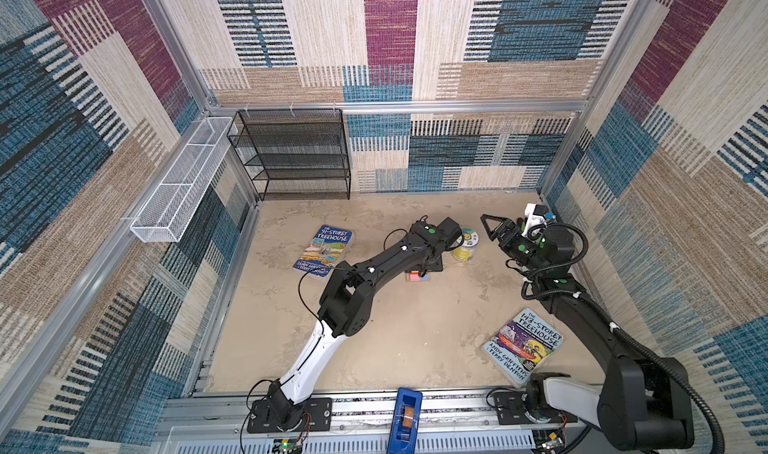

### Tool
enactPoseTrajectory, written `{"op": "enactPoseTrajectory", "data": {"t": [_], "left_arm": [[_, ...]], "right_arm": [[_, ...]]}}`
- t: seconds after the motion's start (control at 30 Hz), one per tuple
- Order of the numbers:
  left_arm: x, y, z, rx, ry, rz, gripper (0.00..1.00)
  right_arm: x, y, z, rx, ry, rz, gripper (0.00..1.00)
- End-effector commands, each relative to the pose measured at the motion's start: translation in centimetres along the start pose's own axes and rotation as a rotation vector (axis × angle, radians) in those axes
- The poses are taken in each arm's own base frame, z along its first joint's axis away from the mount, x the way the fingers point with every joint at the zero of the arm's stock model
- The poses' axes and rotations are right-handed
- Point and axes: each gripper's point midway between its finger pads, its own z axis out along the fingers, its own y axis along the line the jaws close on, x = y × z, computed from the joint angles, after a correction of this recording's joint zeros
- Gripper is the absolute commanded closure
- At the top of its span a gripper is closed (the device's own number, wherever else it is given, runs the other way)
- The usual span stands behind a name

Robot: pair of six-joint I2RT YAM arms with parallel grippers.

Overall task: Build the wood block tower
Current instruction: 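Lower the yellow block onto the red block with the left gripper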

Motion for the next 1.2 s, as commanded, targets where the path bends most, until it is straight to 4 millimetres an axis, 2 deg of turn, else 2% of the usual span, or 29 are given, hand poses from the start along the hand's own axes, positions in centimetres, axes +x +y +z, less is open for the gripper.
{"op": "enactPoseTrajectory", "data": {"t": [0.0,0.27,1.17], "left_arm": [[-0.27,0.03,-0.12,-0.006,-0.014,0.025,0.29],[-0.24,0.13,-0.1,-0.01,-0.014,0.03,0.33],[-0.37,0.35,-0.14,-0.02,-0.022,0.046,0.31]], "right_arm": [[-0.49,0.65,-0.09,-0.02,-0.019,-0.012,0.0],[-0.45,0.6,-0.14,-0.019,-0.019,-0.009,0.0],[-0.38,0.49,-0.15,-0.016,-0.018,-0.005,0.01]]}}
